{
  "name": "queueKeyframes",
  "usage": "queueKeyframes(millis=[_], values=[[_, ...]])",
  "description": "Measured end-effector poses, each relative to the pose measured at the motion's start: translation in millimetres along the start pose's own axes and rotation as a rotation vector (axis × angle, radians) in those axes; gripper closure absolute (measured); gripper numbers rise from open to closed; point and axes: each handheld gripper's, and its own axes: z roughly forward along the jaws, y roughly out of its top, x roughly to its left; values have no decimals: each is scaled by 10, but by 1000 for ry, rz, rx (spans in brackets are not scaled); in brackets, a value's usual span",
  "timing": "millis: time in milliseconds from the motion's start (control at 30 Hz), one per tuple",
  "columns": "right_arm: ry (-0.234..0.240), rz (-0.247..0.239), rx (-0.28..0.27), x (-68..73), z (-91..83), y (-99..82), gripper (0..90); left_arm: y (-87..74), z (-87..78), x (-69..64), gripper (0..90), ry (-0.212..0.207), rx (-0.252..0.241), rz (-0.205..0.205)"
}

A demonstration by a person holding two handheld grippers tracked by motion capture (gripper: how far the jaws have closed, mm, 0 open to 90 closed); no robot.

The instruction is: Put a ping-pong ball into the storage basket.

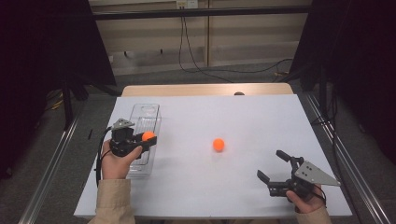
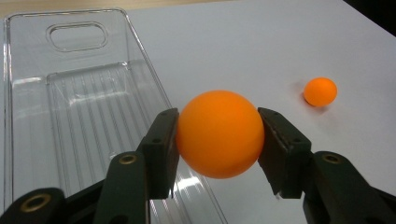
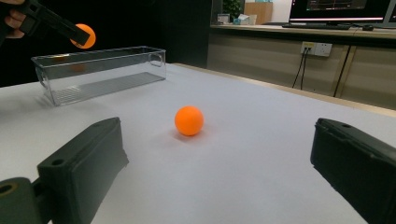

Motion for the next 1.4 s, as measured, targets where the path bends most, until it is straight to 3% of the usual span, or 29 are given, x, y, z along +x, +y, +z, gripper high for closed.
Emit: queueKeyframes(millis=[1400], values=[[2,-2,0,2,-1,1,24,-72,13,148,509,55,7,-13]])
